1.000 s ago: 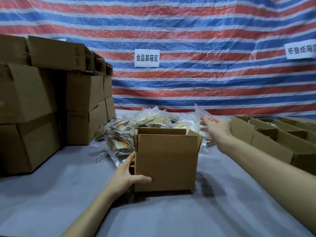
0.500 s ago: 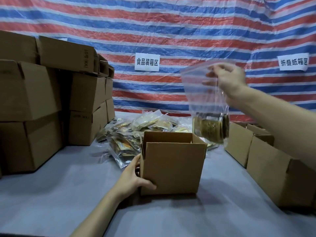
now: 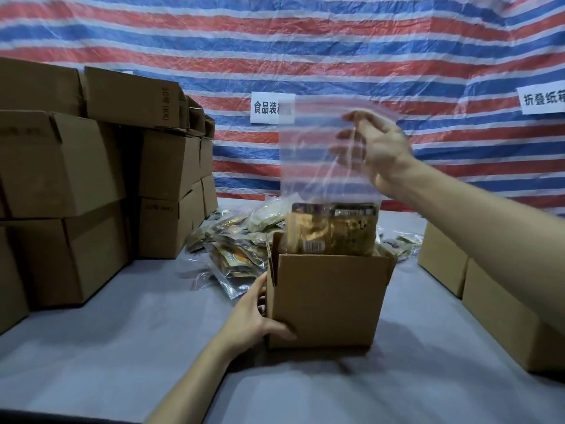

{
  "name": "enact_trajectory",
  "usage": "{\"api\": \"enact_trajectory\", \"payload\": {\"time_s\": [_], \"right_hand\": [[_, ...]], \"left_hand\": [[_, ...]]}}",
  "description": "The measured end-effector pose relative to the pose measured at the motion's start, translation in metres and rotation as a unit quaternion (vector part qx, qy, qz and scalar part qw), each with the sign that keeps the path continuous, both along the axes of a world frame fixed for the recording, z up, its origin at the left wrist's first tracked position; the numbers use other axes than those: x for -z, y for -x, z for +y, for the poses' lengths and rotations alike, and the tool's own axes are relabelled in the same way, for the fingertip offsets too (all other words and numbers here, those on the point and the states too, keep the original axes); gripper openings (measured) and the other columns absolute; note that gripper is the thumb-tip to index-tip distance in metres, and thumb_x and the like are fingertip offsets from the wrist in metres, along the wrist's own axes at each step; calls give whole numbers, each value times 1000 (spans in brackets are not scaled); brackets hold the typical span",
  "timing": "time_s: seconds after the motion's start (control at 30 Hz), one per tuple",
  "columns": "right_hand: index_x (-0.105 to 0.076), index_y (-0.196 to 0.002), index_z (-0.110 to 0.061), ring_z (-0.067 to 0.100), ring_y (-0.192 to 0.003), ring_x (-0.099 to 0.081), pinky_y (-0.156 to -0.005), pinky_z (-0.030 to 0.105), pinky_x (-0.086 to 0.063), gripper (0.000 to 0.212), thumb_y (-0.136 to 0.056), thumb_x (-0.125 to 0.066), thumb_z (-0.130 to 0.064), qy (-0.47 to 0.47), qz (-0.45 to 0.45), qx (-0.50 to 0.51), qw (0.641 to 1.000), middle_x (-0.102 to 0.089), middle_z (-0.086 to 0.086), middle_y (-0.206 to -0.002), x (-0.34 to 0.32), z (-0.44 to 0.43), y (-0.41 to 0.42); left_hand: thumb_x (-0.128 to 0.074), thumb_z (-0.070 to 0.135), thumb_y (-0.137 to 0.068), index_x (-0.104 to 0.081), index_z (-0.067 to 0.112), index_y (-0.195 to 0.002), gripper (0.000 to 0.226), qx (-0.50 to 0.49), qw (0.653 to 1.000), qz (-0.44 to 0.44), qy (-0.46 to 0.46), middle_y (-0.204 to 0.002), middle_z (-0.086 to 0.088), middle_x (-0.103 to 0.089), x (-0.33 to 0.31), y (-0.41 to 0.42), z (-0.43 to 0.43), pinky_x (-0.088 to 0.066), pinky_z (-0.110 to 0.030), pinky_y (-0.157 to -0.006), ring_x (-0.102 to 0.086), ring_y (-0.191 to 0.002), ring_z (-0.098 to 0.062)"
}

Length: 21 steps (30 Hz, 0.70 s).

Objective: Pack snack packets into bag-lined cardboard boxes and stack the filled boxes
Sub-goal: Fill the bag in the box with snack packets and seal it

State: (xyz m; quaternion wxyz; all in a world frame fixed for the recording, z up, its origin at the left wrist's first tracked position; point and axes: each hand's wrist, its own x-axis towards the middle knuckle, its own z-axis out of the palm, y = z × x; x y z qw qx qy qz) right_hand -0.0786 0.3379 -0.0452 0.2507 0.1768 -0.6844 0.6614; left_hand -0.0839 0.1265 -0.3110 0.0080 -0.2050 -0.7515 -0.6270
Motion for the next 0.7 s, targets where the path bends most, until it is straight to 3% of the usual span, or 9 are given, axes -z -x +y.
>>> {"api": "enact_trajectory", "payload": {"time_s": [0.2,0.4,0.47,0.6,0.7], "right_hand": [[-68,-100,-18,25,-82,-74,-78,41,-59,24,-106,-45,-23,-109,-65,-95,987,-73,4,-86,48,2,3],[-74,-113,-26,21,-99,-74,-86,33,-60,36,-92,-54,-47,-358,-175,-135,907,-77,0,-106,90,32,-9],[-74,-110,-27,19,-101,-74,-91,38,-58,38,-90,-54,-52,-369,-203,-123,898,-78,-3,-107,90,43,-13],[-72,-108,-17,25,-104,-72,-94,46,-56,33,-101,-51,-41,-326,-233,-118,909,-77,5,-109,81,59,-19],[-77,-100,-15,25,-90,-76,-70,38,-62,27,-100,-59,-35,-302,-303,-106,898,-77,11,-107,80,62,-20]], "left_hand": [[-95,13,-37,-48,25,-140,114,-1,1000,-3,1,-120,-3,-70,3,2,0,-55,-39,-98,-66,-114,-23],[-94,14,-37,-49,26,-140,113,-3,1000,0,7,-119,-1,-70,3,4,-1,-55,-32,-92,-67,-112,-20],[-94,15,-38,-48,27,-140,113,-1,1000,4,9,-119,0,-70,3,3,-1,-54,-27,-89,-67,-111,-17],[-94,11,-40,-46,24,-143,114,2,1000,9,13,-121,-3,-69,1,2,0,-53,-23,-88,-67,-112,-16],[-94,3,-44,-47,23,-142,110,2,1000,14,22,-119,-2,-70,1,1,0,-52,-19,-87,-68,-109,-12]]}}
